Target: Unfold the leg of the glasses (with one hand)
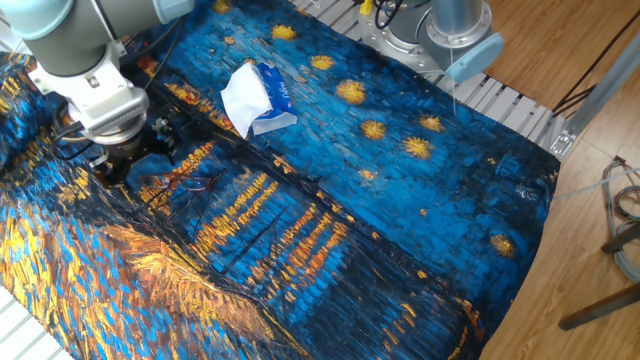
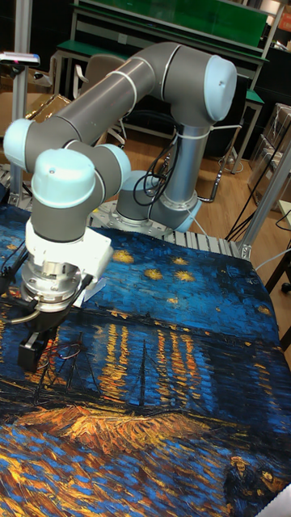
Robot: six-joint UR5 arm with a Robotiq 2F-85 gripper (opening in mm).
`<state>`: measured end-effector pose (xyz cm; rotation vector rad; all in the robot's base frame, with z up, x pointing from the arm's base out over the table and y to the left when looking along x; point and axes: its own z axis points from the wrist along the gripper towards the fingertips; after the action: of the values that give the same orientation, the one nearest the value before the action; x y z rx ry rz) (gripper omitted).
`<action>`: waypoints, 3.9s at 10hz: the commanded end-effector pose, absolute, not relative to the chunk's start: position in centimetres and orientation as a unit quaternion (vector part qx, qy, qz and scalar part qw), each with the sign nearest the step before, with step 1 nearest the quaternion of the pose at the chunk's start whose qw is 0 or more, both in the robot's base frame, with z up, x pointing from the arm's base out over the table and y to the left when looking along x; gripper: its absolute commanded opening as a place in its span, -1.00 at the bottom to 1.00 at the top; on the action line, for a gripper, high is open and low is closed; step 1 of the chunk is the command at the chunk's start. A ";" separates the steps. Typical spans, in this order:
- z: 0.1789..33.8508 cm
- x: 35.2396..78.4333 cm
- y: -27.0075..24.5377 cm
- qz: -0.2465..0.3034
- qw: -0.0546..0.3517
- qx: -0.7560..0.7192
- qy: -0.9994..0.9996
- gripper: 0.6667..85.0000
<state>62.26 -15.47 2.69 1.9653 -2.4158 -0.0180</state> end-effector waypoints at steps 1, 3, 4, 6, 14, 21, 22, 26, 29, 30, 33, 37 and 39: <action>2.0 62.3 -15.8 -0.010 0.005 0.638 -0.770 0.70; 1.4 62.1 -15.5 -0.015 0.002 0.636 -0.772 0.68; 1.2 62.0 -15.5 -0.016 0.002 0.635 -0.772 0.66; 1.0 61.6 -15.9 -0.017 0.003 0.634 -0.774 0.64; 1.6 60.1 -16.0 -0.021 0.016 0.576 -0.817 0.11; 2.1 60.1 -16.5 -0.002 0.018 0.553 -0.833 -0.32; 2.3 60.2 -16.6 0.006 0.017 0.545 -0.838 -0.46; 3.2 60.5 -17.1 0.033 0.024 0.503 -0.863 -0.99; 3.6 60.2 -17.9 0.050 0.038 0.476 -0.877 -0.99; 4.1 60.1 -18.5 0.064 0.050 0.460 -0.884 -0.99; 5.6 59.6 -19.4 0.086 0.072 0.420 -0.900 -0.99; 7.0 58.3 -17.9 0.072 0.079 0.347 -0.932 -0.99; 8.1 57.8 -18.4 0.092 0.094 0.322 -0.937 -0.99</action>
<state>58.40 -18.59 6.95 1.0814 -2.7543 0.2526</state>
